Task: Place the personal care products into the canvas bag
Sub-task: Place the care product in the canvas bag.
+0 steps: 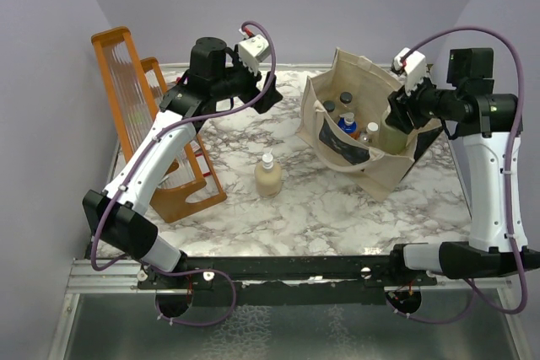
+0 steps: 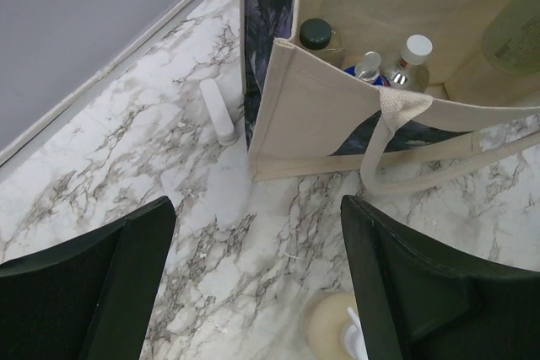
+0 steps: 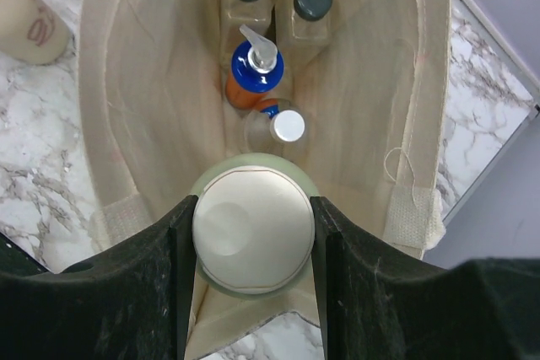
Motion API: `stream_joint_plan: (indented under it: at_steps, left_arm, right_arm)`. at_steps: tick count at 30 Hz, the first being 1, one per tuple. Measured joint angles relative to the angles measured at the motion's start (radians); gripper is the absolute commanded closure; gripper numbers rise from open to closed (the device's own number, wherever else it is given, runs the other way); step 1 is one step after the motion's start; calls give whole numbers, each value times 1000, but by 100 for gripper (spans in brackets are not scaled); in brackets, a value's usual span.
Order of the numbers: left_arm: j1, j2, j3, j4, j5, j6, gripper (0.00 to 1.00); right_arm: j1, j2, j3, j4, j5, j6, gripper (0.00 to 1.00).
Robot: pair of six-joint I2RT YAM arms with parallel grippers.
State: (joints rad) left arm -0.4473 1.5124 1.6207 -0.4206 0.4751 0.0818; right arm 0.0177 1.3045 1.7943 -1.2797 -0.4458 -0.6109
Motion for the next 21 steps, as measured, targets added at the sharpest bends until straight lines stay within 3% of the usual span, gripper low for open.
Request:
stream_joint_plan:
  at_steps: [8, 21]
  left_arm:
    - [0, 2, 0, 0, 0, 4, 18]
    - [-11, 11, 0, -2, 0, 15, 18]
  right_arm:
    - [0, 35, -35, 0, 92, -4, 99]
    - [0, 50, -175, 53, 80, -12, 99]
